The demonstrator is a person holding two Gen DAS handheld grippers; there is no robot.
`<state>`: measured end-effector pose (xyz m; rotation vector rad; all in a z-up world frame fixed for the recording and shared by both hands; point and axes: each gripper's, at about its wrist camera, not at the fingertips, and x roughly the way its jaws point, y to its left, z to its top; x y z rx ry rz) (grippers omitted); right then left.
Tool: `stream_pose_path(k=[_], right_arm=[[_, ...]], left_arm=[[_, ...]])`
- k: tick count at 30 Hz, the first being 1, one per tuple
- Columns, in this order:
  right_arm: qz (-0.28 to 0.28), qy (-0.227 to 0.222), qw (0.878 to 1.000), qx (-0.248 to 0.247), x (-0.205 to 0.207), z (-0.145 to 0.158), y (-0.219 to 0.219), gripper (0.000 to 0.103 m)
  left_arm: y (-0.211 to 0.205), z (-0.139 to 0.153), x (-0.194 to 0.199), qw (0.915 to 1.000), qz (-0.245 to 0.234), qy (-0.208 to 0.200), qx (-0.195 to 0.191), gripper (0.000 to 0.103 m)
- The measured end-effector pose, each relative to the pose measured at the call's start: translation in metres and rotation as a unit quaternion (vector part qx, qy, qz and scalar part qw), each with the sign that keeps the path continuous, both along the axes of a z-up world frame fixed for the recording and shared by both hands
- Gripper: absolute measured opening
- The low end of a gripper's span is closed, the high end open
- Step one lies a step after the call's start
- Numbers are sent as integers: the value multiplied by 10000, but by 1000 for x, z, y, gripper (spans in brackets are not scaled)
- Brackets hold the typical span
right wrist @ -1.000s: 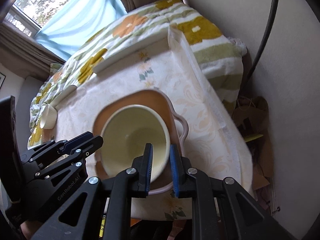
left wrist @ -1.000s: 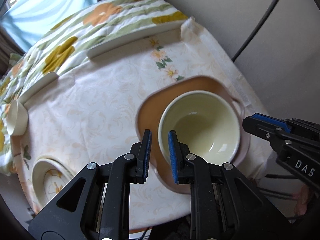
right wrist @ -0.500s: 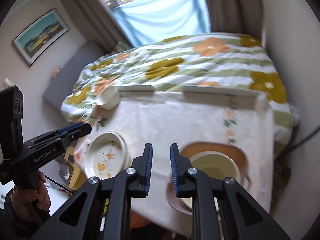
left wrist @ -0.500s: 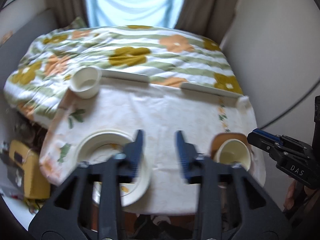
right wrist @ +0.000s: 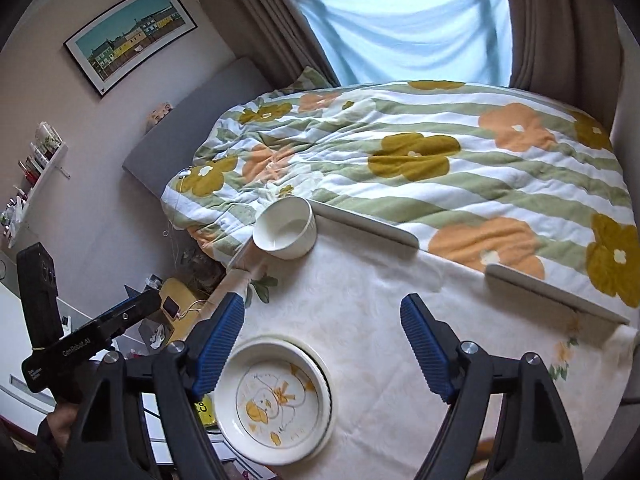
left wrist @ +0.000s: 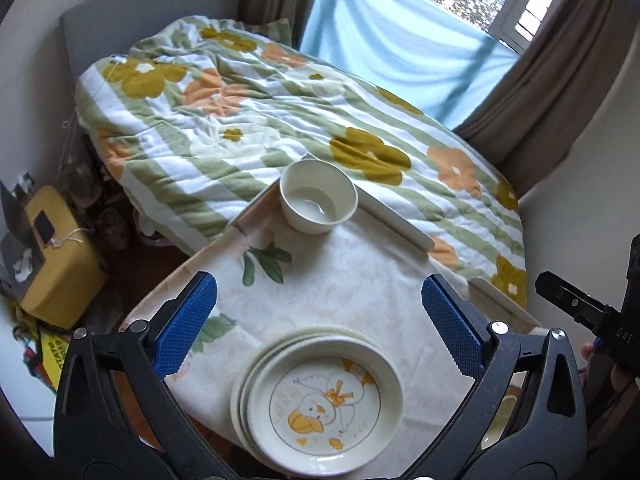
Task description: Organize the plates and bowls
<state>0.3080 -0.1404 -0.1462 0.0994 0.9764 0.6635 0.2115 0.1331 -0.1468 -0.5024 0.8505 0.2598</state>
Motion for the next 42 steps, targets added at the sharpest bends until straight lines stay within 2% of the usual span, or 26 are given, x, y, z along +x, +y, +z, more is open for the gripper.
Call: stream_pose_path(k=[5,11,18,19,20,21,22,26,28,29,30,34,37,42], right_arm=[[70,27,9996,-281,48,-20,52,77],[144,859,9958,-289,108,-86,101,77],[205,1245,9912,-406,140,-139,139,77],[211,1311,9903,-413,144,-145,143,73],[233,1375,9894,-413,147,-151,146,64],[256,1434,9884,-418,148,-155,148,61],[253,1469,9879,-434,150,-160,150,58],[235,1568,9863,-444,155,-171,153,47],[283,1584,9858,-479,156,-176,156,41],[314,1596,9855,-488,156,-178,158,34],[333,1608,9853,-470,157,-179,158,34],[446,1575,9858,-374,157,-178,166,21],[466,1482,9866,-501,155,-177,170,20],[453,1403,9881,-432,151,-175,166,20]], left_arm=[[38,-35,55,9993,154,225,-245,102],[66,-93,112,9966,104,633,-508,99],[76,-144,163,9931,-199,981,-616,72],[75,-147,167,9933,-284,911,-650,66],[72,-151,171,9929,-334,962,-619,65],[70,-156,176,9924,-392,1014,-577,61],[68,-159,179,9921,-428,1033,-573,53],[66,-170,184,9911,-474,1089,-601,47],[66,-173,187,9911,-479,1097,-581,34],[66,-174,188,9910,-487,1106,-570,32],[66,-175,189,9910,-490,1108,-565,27],[66,-175,191,9918,-460,1078,-517,24],[67,-176,191,9919,-461,1066,-511,24],[64,-169,188,9926,-506,1030,-395,24]])
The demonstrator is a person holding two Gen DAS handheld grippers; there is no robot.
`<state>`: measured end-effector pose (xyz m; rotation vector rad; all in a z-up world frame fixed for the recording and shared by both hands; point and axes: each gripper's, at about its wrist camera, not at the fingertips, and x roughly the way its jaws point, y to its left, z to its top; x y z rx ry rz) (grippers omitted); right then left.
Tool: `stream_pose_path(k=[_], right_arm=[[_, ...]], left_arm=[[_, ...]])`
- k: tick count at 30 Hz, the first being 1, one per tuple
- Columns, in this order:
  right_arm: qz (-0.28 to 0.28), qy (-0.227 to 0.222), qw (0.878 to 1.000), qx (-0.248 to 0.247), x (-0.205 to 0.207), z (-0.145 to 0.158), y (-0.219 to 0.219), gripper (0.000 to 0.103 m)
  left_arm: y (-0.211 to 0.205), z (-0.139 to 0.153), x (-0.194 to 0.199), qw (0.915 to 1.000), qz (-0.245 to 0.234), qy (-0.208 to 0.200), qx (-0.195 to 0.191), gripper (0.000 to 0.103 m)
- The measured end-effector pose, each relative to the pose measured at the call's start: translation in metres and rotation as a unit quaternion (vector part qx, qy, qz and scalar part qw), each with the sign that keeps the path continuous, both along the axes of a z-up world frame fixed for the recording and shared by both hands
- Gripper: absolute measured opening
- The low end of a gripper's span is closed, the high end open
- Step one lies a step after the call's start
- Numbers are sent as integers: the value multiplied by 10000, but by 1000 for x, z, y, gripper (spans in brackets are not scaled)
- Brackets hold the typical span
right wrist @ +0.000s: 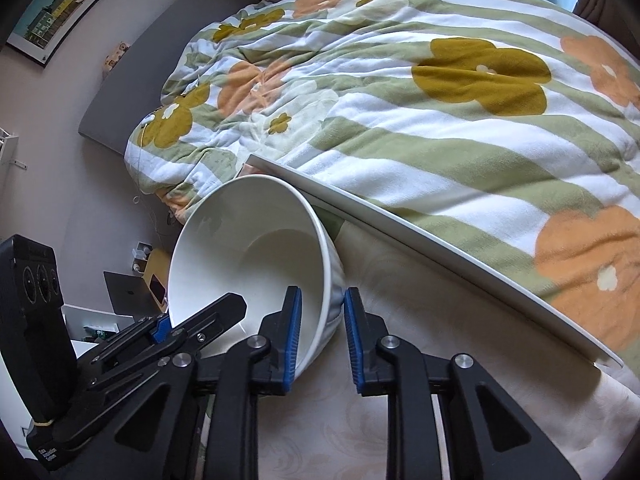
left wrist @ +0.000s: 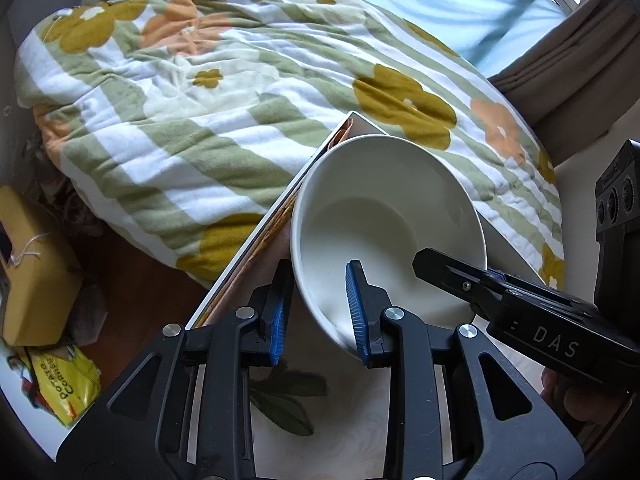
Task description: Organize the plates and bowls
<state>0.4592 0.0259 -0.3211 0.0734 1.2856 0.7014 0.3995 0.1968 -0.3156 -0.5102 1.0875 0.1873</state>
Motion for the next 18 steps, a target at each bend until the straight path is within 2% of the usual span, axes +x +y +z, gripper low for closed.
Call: stream_pose_path(k=[4,10,18], right_arm=[[-76,-92,9999,70,-9,13,-6,20],[-272,-411,9985,234,-36,58,-29,20],[-762,-787,9927,499,-102,122,-102,20]], left_arm=[[-6,16,-7,9999,-80,-85,101,24],[-31,63,-29,9983,-271,-370,354,24],[-96,129,-83,9930,-592,-900,474,24]])
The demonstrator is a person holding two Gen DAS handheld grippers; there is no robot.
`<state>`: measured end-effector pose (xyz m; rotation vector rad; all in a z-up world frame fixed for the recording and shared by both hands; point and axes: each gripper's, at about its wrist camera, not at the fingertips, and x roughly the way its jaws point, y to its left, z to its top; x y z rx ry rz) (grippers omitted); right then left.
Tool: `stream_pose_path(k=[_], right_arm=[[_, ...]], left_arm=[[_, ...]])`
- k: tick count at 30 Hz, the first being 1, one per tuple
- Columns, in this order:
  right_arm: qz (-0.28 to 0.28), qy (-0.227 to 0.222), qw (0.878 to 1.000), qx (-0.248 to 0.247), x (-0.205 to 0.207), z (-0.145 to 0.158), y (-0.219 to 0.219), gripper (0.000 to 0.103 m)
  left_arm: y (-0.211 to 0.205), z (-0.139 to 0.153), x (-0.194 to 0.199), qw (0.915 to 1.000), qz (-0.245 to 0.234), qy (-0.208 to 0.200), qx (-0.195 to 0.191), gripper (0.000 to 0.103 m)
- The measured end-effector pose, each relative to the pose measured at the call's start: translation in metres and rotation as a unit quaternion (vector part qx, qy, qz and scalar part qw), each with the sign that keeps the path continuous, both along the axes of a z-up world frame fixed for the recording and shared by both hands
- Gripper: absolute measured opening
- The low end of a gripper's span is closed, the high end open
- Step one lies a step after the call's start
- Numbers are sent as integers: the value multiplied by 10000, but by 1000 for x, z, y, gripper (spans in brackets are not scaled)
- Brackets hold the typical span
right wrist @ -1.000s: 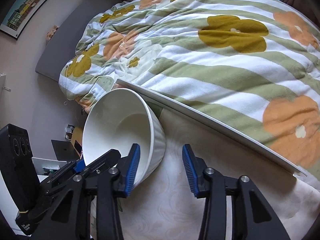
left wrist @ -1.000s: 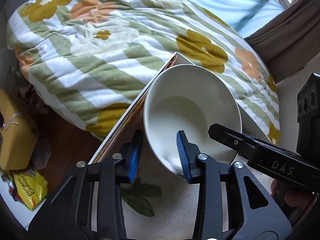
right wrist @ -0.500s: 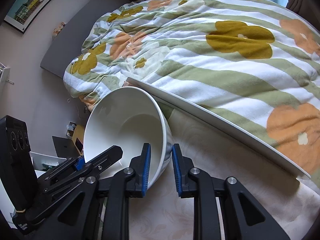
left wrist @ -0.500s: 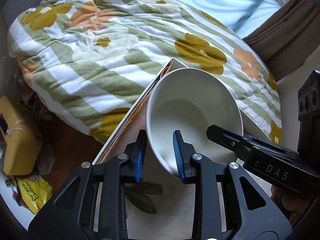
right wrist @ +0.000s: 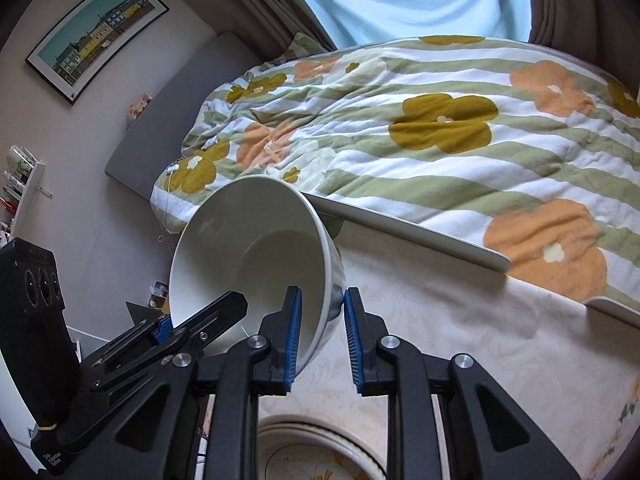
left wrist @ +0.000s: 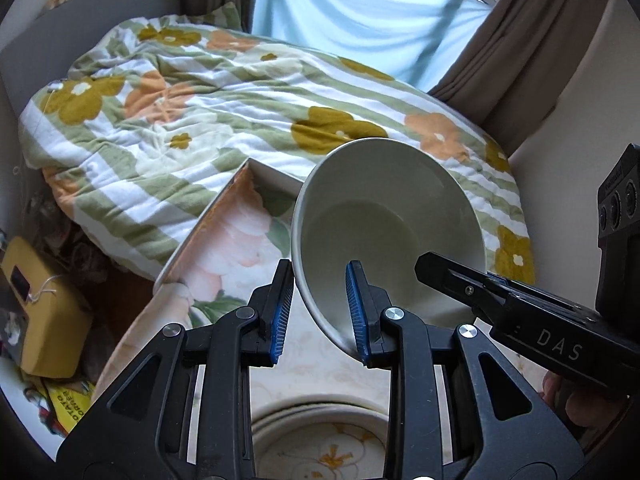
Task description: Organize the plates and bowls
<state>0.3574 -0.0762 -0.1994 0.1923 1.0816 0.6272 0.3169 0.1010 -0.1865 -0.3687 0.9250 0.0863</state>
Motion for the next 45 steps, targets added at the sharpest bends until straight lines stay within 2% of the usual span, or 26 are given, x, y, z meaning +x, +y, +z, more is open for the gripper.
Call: stream_pose_path(k=[6,10,17,22,33,39,45], right_arm=[[-385,-284,9988,59,-64,35,-73,20],[-726,-396,9966,41,-107,46,-128,20],[-1344,-292,9904,-153,-165,42,-212,20],[-1789,-68,9835,-272,-188,26,-248,20],[-2333,666,9695,-358,-215,-31,-279,20],[-2461,872,9648,-328,-221,-52,-291,20],[-2505,917,9632,-327,-223,-60,-292,20]], left_arm=[[-78,36,-47,9990,-391,-214,56,24],[-132,45,-75,9970,-733,-236,4,24],[-222,31,-110,9895,-1379,29,-421,24],[-274,13,-122,9810,-1879,295,-392,24],[-328,-41,-120,9598,-2574,1113,-121,24],[-342,-60,-119,9526,-2748,1302,115,24],[-351,-66,-116,9495,-2829,1277,461,24]])
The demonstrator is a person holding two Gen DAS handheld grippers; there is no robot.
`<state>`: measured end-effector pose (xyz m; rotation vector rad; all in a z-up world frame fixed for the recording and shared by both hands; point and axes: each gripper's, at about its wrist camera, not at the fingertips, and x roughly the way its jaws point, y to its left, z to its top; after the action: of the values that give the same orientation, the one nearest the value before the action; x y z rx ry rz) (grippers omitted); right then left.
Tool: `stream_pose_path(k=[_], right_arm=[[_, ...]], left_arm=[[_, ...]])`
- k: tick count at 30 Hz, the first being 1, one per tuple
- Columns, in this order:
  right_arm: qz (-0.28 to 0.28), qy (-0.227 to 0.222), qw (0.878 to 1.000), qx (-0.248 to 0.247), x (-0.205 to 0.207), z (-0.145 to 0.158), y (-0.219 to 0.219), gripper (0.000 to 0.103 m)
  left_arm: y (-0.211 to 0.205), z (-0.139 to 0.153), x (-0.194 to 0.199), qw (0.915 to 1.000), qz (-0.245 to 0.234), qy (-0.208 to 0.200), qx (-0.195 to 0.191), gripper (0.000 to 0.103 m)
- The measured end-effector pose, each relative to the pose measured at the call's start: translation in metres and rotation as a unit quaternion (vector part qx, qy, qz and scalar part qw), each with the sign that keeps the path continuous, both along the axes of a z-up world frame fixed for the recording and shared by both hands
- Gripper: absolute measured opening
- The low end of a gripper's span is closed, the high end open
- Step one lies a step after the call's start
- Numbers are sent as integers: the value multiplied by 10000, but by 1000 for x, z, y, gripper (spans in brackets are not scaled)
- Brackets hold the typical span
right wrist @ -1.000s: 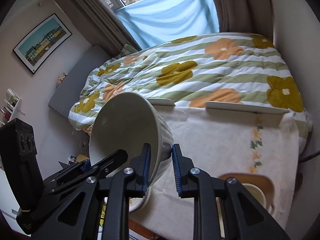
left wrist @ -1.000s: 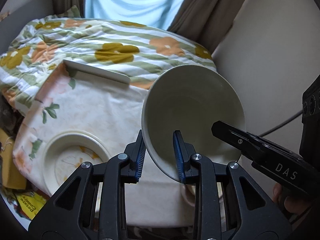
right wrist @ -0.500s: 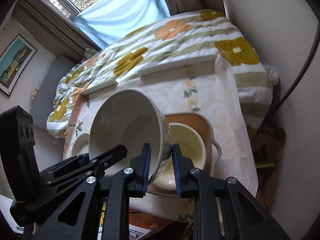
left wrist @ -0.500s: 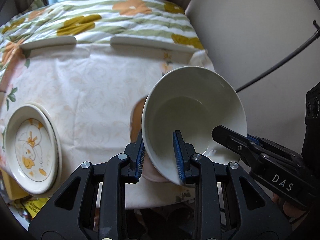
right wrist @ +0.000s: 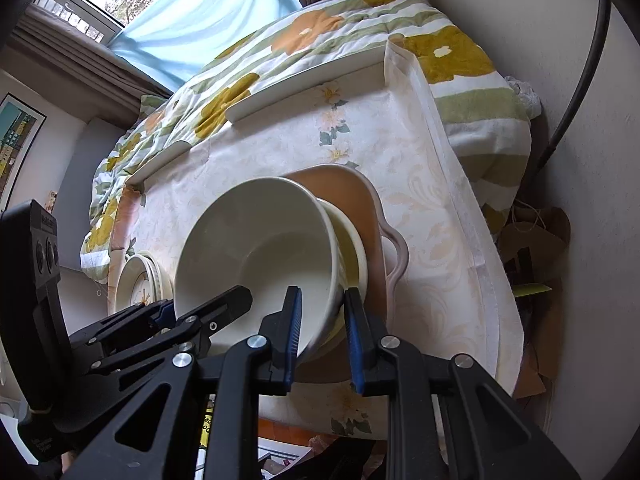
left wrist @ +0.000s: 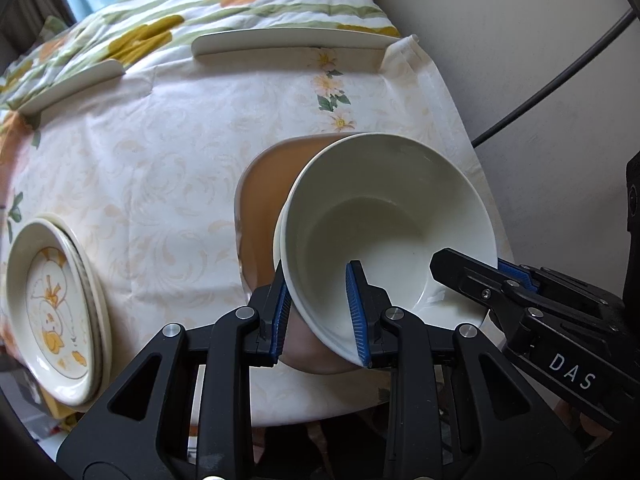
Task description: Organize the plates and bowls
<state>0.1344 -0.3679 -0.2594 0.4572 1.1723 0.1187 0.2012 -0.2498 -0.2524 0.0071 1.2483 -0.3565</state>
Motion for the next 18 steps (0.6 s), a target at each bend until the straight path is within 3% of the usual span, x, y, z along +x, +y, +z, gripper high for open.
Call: stream_pose_path(k=[18], right_arm=[[200,-63,9992,-349,2,-3,2,20]], left_arm=[[-15,0,-3,9957,-239,-496,743,24]])
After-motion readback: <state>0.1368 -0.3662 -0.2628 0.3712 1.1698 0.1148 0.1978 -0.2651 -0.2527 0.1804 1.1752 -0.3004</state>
